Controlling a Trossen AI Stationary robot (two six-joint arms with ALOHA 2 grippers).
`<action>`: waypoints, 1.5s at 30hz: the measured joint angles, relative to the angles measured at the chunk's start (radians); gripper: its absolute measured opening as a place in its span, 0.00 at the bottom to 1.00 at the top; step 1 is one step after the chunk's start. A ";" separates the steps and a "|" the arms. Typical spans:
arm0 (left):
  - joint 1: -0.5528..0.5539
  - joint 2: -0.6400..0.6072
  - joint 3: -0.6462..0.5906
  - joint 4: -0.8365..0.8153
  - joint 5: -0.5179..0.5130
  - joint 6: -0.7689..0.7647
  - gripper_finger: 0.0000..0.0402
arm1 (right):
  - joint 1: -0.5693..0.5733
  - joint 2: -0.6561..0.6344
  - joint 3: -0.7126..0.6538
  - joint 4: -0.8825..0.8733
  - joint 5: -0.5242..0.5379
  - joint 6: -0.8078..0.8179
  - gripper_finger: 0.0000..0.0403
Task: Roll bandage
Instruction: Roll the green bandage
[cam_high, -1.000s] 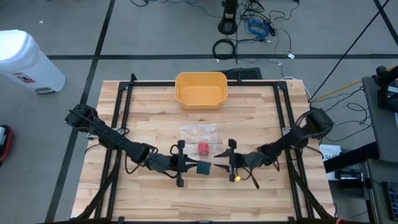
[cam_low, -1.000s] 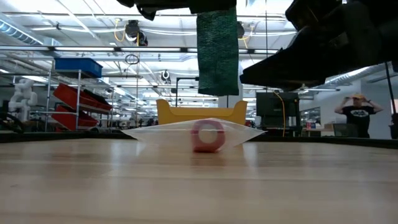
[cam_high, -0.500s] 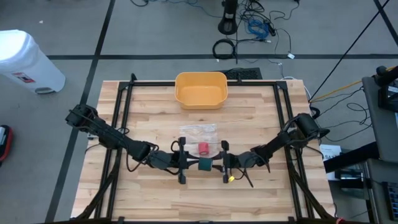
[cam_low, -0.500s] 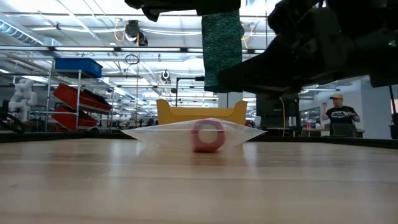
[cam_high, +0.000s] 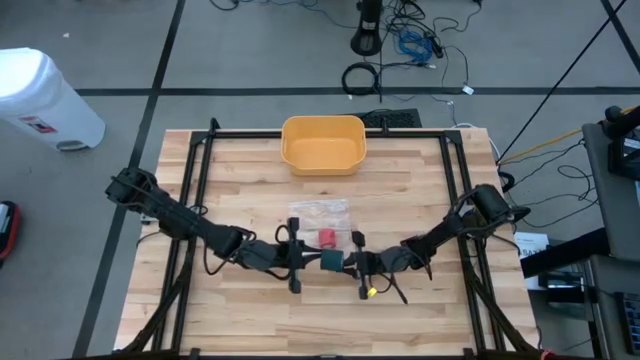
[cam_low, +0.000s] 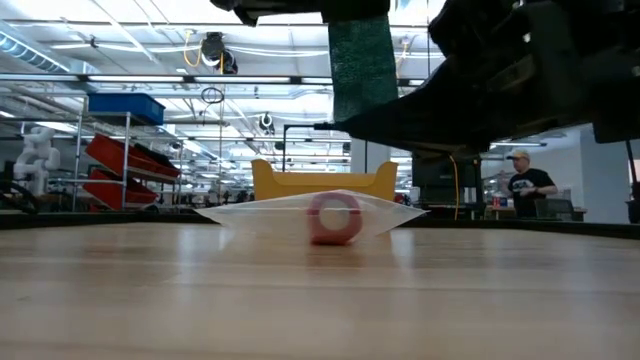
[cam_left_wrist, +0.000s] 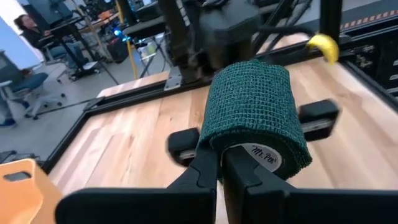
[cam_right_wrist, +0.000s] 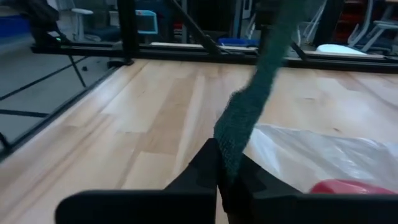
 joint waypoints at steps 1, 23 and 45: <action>0.005 0.000 0.000 -0.005 -0.001 0.000 0.00 | 0.007 0.000 0.000 0.005 0.000 0.003 0.00; 0.050 0.002 0.000 -0.154 -0.052 0.016 0.00 | 0.057 -0.143 0.196 -0.225 -0.021 0.030 0.00; -0.020 0.000 0.000 -0.155 -0.098 -0.011 0.00 | -0.014 -0.237 0.195 -0.332 0.049 0.112 0.00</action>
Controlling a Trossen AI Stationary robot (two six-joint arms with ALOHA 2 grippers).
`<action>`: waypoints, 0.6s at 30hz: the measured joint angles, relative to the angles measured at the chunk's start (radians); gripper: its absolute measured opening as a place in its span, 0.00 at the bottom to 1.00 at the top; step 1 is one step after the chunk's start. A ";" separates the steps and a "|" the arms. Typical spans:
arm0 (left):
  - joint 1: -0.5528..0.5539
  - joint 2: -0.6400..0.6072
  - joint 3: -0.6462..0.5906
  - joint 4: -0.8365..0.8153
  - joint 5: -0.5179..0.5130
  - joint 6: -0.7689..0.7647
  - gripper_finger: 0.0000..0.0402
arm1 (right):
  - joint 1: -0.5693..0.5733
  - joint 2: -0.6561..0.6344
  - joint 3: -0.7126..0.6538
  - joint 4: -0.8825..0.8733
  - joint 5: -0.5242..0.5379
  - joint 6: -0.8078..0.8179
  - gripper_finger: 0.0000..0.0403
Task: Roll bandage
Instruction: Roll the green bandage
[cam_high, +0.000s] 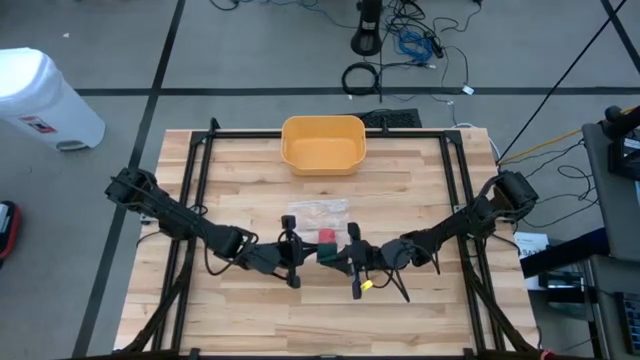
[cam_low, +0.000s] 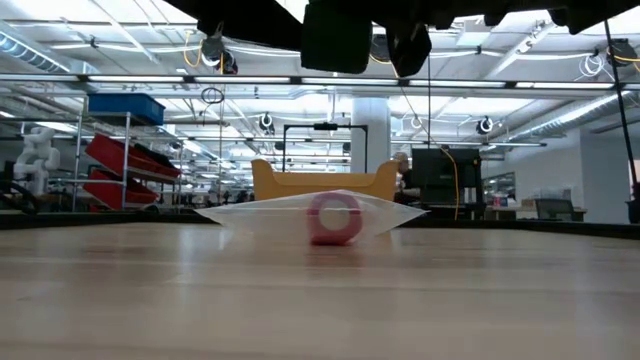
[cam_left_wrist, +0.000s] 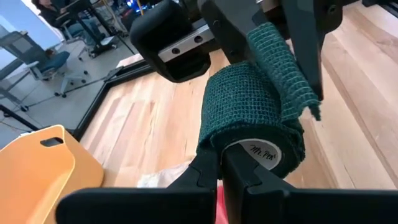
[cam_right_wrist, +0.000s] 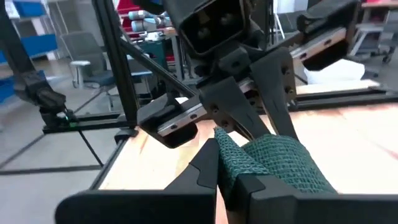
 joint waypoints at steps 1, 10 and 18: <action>-0.001 0.000 0.000 0.000 0.000 0.000 0.00 | 0.000 0.000 0.000 0.000 0.001 0.023 0.01; -0.004 0.000 0.000 -0.011 0.008 -0.019 0.00 | -0.016 0.001 -0.001 0.044 -0.009 0.381 0.12; -0.021 0.001 -0.001 -0.019 0.022 -0.018 0.00 | -0.056 -0.010 -0.001 0.044 -0.106 0.671 0.22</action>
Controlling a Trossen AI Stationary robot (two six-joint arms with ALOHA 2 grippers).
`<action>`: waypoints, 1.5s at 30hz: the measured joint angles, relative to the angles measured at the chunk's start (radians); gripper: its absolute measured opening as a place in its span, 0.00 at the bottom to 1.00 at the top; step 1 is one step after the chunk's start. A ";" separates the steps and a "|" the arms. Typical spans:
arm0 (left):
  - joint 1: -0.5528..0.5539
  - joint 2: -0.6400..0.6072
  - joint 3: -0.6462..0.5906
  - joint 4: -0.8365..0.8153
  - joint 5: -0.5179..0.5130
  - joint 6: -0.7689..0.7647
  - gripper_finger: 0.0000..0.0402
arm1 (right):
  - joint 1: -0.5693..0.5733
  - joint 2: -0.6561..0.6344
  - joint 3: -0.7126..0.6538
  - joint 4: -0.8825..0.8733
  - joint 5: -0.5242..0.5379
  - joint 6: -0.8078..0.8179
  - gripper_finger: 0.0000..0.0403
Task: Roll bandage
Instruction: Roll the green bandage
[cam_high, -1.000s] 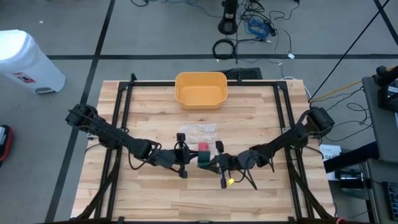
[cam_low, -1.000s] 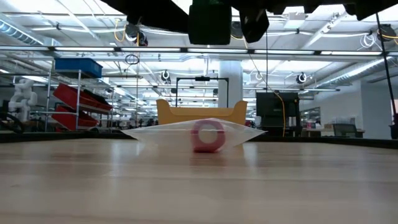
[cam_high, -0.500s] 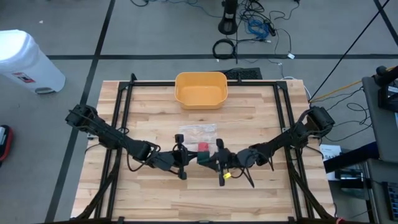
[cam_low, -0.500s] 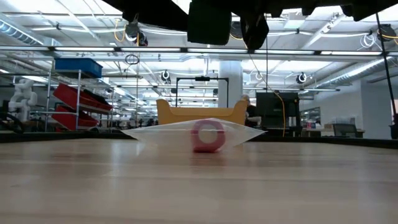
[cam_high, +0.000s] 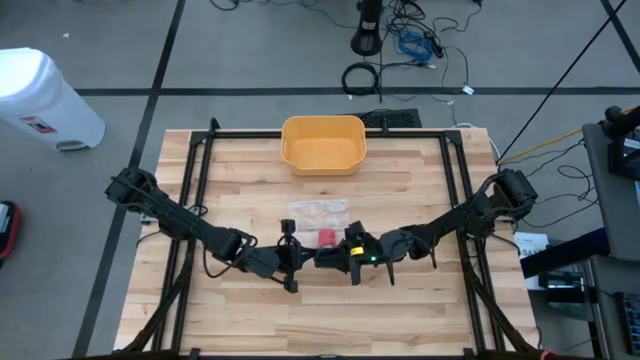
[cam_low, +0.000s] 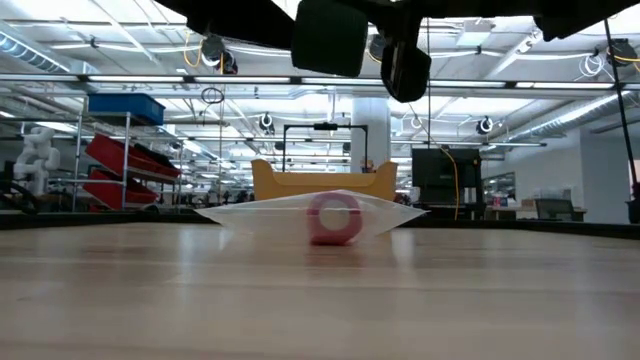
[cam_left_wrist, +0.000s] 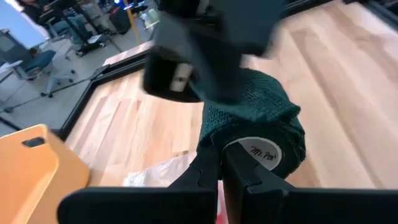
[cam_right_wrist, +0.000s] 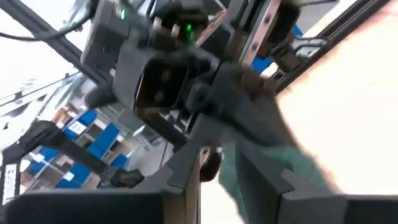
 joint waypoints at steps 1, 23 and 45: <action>-0.002 0.000 0.000 0.002 0.008 0.000 0.00 | 0.000 -0.007 0.000 -0.002 0.007 -0.001 0.24; -0.006 0.000 0.000 0.001 0.076 0.029 0.00 | -0.049 -0.265 -0.001 -0.485 -0.140 -0.579 0.30; 0.007 0.000 0.000 0.002 0.058 0.045 0.00 | -0.098 -0.132 0.000 -0.269 -0.319 -0.500 0.29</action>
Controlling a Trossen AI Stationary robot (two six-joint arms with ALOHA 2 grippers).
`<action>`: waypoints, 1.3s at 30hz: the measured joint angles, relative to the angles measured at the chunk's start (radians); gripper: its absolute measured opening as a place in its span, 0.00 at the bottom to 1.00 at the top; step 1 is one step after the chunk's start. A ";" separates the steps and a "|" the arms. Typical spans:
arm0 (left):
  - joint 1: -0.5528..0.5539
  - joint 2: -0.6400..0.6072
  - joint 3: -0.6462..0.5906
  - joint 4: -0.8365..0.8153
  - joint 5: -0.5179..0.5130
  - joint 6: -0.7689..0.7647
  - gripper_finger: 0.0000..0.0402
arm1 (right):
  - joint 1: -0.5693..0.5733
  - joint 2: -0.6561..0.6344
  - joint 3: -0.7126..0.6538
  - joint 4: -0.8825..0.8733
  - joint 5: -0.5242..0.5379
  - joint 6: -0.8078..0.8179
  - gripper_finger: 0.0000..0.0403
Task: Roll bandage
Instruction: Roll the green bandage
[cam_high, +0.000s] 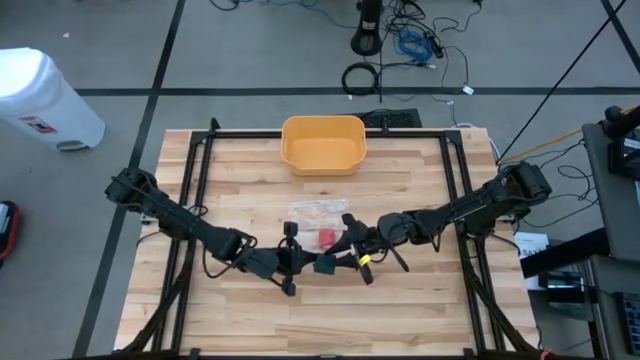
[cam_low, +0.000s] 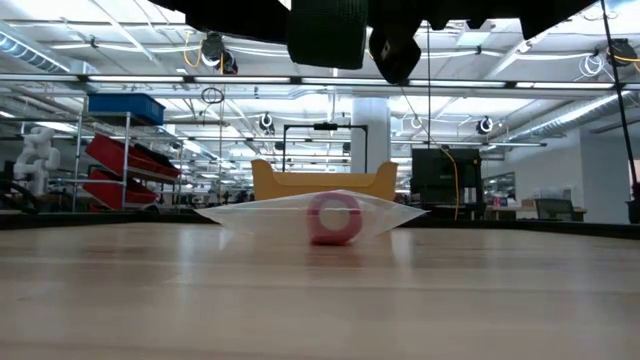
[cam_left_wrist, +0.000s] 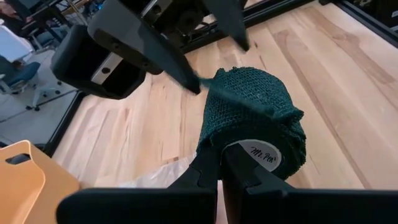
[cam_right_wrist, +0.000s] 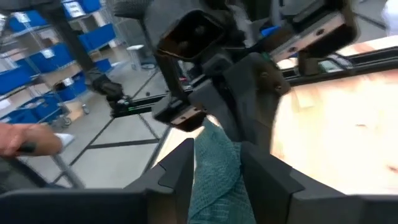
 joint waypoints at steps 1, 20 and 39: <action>0.001 0.000 0.000 0.001 0.000 0.000 0.00 | -0.002 0.000 0.000 -0.004 0.013 0.000 0.29; 0.001 -0.001 0.000 0.030 -0.059 -0.026 0.00 | -0.009 0.000 0.000 0.007 0.038 -0.015 0.03; 0.001 -0.001 0.000 -0.002 -0.100 -0.053 0.00 | 0.124 -0.061 0.000 -0.048 0.419 -0.027 0.00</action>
